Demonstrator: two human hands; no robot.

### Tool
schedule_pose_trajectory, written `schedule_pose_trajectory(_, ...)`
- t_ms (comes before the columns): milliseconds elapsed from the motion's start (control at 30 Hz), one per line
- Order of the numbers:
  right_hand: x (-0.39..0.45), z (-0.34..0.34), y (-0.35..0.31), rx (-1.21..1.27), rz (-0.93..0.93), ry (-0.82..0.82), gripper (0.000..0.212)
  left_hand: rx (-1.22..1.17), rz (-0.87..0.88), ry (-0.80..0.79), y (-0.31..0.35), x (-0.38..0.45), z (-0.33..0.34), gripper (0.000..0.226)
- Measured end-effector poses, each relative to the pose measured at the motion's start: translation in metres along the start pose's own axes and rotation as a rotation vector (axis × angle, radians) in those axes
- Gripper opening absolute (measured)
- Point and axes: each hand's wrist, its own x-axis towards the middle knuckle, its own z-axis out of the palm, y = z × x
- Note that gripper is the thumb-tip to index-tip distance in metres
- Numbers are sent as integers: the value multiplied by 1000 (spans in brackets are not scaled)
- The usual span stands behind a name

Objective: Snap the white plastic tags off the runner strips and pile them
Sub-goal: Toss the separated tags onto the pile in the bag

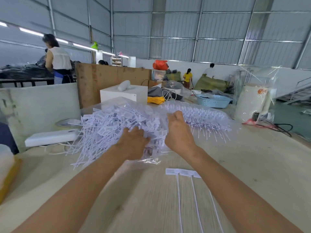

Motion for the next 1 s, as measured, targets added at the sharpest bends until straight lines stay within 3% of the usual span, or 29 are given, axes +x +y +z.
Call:
schedule_pose_trajectory(100,-2,-2,6,9,-21,-56,48,-74,-111,-39,-5,-18,-34,43)
schedule_pose_trajectory(200,-8,-7,18,61,-37,-90,42,-46,-118,31,16,-42,-70,35)
schedule_pose_trajectory(267,-17,-14,30,113,-72,-108,38,-155,-7,115,38,-58,-89,34)
schedule_pose_trajectory(333,-30,-25,44,213,-153,-127,28,-432,177,165,59,-69,-99,27)
schedule_pose_trajectory(400,-49,-37,66,312,-179,-140,19,-674,360,84,81,-70,-100,28)
schedule_pose_trajectory(500,-74,-51,109,293,-73,-173,14,-734,497,0,111,-52,-89,19)
schedule_pose_trajectory(700,-113,-52,183,178,252,-188,21,-651,451,10,160,5,-70,25)
schedule_pose_trajectory(800,-120,-48,191,221,285,-177,22,-617,380,-35,174,25,-67,36)
schedule_pose_trajectory(867,-121,-48,191,313,307,-190,24,-712,360,-76,181,32,-65,29)
schedule_pose_trajectory(1000,-120,-46,188,430,246,-279,14,-921,375,58,194,32,-58,10)
